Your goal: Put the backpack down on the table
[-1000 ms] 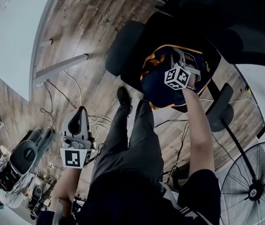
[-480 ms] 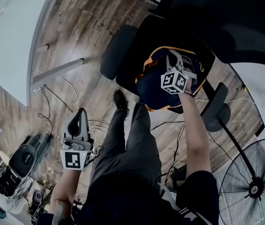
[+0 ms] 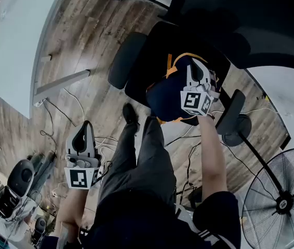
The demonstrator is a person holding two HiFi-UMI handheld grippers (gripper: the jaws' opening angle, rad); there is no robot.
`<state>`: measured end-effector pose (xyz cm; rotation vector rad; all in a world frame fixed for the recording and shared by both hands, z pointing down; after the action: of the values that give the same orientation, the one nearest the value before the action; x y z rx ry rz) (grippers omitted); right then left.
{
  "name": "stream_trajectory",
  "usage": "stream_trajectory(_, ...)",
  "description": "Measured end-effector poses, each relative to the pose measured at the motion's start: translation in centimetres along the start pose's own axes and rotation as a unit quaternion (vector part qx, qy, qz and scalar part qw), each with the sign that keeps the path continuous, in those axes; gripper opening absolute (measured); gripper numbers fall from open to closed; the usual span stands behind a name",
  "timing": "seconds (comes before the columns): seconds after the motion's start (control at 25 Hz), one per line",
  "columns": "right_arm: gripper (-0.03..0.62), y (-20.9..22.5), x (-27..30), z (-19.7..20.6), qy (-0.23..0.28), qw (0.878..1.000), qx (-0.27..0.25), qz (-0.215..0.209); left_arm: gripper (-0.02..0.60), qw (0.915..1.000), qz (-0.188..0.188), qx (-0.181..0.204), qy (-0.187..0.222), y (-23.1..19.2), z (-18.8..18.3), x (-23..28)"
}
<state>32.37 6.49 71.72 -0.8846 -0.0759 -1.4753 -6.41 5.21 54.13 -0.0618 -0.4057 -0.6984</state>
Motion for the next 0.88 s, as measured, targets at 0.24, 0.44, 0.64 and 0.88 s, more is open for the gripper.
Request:
stream_trajectory(0.24,0.006,3.5,-2.2,-2.9,0.027,0.999,0.009,0.040,0.003,0.9999,0.007,-0.003,0.011,0.4,-1.2,0.3)
stream_trajectory(0.44,0.006,4.2,-4.9,-5.2,0.038,0.998,-0.034,0.040,0.003,0.9993,0.010,0.000,0.035,0.6,-2.6,-0.3)
stream_trajectory(0.64,0.006,4.7,-8.7,-8.4,0.079,0.995,-0.050,0.037,0.003,0.9992,0.007,0.004,0.039,1.0,-3.6,-1.6)
stream_trajectory(0.88,0.006,3.8,-11.8,-11.5,0.120,0.991,-0.052,0.023,0.003,0.9985,-0.001,0.009,0.054,0.9,-4.6,-2.5)
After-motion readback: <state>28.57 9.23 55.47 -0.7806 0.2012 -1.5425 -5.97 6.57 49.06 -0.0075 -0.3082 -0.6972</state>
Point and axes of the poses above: the fingertips, and each gripper's own axes: x forward along the fingers, y to its right, z out of its underside, the point moved 6 cm from there along -x, backward along the fingers, and after that the axes turned 4 degrees about x, right-handed, at the moved point
